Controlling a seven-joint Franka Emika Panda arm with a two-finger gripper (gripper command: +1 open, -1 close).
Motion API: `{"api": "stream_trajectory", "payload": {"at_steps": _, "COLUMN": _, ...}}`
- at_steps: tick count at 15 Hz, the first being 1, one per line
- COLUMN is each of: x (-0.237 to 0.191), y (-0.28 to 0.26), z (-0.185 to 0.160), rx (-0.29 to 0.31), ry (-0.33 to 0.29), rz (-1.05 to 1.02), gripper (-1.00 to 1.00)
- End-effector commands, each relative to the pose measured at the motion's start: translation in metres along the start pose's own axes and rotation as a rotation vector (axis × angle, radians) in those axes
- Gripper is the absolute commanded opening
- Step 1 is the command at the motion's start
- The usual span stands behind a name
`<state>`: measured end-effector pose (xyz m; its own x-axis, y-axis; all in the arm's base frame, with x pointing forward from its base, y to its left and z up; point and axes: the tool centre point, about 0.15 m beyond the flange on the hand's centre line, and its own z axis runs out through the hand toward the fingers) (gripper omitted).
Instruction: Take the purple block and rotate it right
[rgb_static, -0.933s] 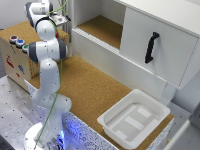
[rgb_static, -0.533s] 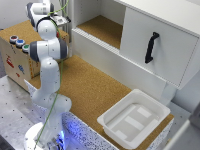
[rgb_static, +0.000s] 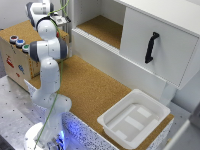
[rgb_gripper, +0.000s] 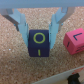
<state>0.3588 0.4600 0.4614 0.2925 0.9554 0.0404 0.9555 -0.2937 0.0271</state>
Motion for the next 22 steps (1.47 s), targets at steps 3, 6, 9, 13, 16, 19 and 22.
{"api": "stream_trajectory", "payload": {"at_steps": 3, "x": -0.012, "y": 0.013, "z": -0.034, "rx": -0.038, "ry": -0.061, "rz": 0.193, "gripper": -1.0}}
{"api": "stream_trajectory", "payload": {"at_steps": 6, "x": -0.017, "y": 0.024, "z": -0.038, "rx": -0.044, "ry": -0.039, "rz": 0.32, "gripper": -1.0}}
{"api": "stream_trajectory", "payload": {"at_steps": 9, "x": -0.008, "y": 0.029, "z": -0.036, "rx": -0.038, "ry": -0.042, "rz": 0.447, "gripper": -1.0}}
{"api": "stream_trajectory", "payload": {"at_steps": 13, "x": 0.017, "y": 0.026, "z": -0.022, "rx": 0.005, "ry": -0.025, "rz": 0.677, "gripper": -1.0}}
{"api": "stream_trajectory", "payload": {"at_steps": 16, "x": 0.025, "y": 0.015, "z": -0.019, "rx": 0.023, "ry": -0.02, "rz": 0.786, "gripper": -1.0}}
{"api": "stream_trajectory", "payload": {"at_steps": 19, "x": 0.013, "y": 0.006, "z": -0.018, "rx": 0.02, "ry": -0.047, "rz": 0.898, "gripper": -1.0}}
{"api": "stream_trajectory", "payload": {"at_steps": 22, "x": 0.001, "y": -0.001, "z": -0.017, "rx": 0.022, "ry": -0.079, "rz": 0.963, "gripper": -1.0}}
